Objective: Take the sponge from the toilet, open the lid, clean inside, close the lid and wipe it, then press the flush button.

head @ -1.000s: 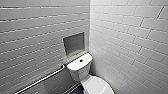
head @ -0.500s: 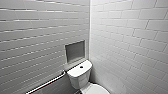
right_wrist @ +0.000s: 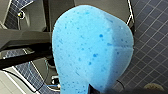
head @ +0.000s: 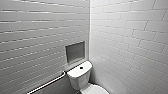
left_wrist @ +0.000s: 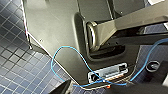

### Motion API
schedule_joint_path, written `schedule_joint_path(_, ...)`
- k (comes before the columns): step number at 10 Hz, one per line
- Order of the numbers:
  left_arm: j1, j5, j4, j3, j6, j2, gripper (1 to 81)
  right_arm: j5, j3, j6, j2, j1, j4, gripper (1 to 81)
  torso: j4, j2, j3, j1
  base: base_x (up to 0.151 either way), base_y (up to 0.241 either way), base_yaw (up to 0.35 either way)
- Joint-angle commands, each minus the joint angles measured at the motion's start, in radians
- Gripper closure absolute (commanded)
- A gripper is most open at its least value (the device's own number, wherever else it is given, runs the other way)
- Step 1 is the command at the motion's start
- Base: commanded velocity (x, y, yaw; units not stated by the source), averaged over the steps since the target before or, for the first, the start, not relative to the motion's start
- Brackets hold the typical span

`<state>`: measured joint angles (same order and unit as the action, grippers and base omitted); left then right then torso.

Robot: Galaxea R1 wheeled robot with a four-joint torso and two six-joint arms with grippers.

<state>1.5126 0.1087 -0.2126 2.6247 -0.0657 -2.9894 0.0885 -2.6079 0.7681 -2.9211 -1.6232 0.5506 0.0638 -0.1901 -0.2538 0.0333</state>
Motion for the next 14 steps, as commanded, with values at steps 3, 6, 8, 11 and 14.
schedule_joint_path(3,-0.036,0.06,0.059,0.071,0.004,-0.005,1.0,-0.182,-0.027,-0.006,-0.039,0.047,0.015,81.1,0.0,0.0,0.0,0.0,0.0,0.0,0.0)
schedule_joint_path(6,-0.044,0.062,0.071,0.077,0.009,-0.014,1.0,-0.282,-0.035,-0.204,-0.052,0.096,-0.092,81.1,0.0,0.0,0.0,0.0,0.0,0.0,0.0)
schedule_joint_path(8,-0.044,0.062,0.07,0.077,0.006,-0.03,1.0,-0.271,-0.037,-0.571,-0.051,0.108,-0.387,81.1,0.0,0.0,0.0,0.0,0.0,0.0,0.0)
schedule_joint_path(11,-0.088,0.063,0.062,0.092,0.003,-0.019,1.0,-0.281,-0.044,-0.783,-0.059,0.139,-0.561,81.1,0.0,0.0,0.0,0.0,0.0,0.0,0.0)
schedule_joint_path(14,-0.093,0.06,0.061,0.048,0.011,0.004,1.0,-0.276,-0.03,-0.78,-0.036,0.136,-0.577,81.1,0.0,0.0,0.0,0.0,0.0,0.0,0.0)
